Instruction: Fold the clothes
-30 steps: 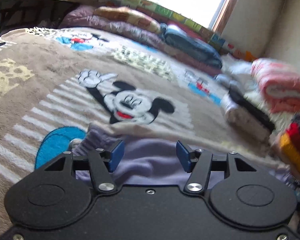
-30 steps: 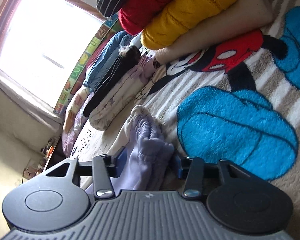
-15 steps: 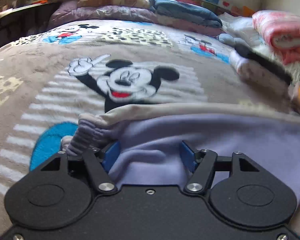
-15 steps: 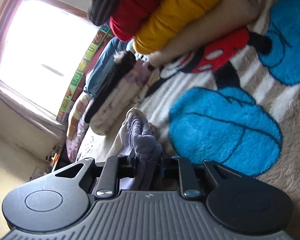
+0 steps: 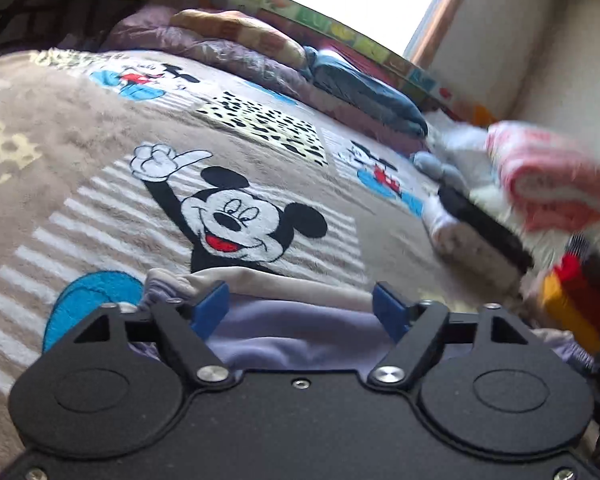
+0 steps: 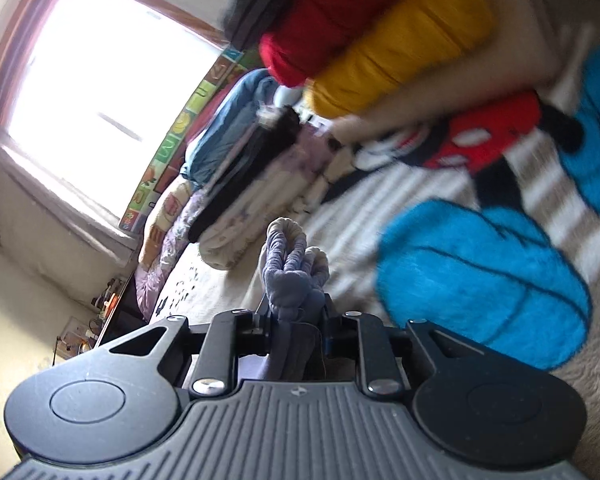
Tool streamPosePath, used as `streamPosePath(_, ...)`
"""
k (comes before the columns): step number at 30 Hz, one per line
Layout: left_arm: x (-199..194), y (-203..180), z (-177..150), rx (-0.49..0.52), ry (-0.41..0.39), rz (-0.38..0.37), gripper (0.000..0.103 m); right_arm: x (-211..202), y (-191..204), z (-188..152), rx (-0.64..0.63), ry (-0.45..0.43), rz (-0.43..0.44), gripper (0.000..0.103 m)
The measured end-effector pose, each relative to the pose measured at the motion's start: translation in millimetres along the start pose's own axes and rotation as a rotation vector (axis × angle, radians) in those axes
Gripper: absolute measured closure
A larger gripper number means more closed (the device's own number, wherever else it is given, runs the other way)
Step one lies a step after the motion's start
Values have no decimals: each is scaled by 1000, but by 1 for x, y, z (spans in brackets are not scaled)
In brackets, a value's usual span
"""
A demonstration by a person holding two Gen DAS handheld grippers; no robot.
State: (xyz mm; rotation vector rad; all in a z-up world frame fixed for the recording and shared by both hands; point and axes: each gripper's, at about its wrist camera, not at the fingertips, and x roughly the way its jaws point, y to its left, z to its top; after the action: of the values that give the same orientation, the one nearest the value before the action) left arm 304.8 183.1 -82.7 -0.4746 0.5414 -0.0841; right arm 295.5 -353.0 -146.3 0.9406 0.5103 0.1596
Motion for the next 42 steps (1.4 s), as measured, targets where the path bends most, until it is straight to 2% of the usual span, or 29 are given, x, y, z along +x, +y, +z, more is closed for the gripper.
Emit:
streamPosePath(2, -2, 1, 7, -53, 12, -5, 10, -3, 12, 3, -12, -2, 7, 80)
streamPosePath(4, -7, 1, 13, -86, 15, -12, 9, -5, 25, 7, -19, -6, 16, 80)
streamPosePath(12, -49, 25, 32, -193, -98, -38, 8, 0, 96, 3, -86, 3, 99, 80)
streamPosePath(18, -73, 45, 41, -244, -152, -26, 7, 16, 156, -21, -180, 36, 163, 80)
streamPosePath(31, -97, 86, 44, -338, -202, 62, 7, 83, 263, -123, -489, 154, 205, 80)
streamPosePath(42, -112, 117, 46, -447, -239, 50, 7, 115, 323, -226, -869, 220, 175, 80)
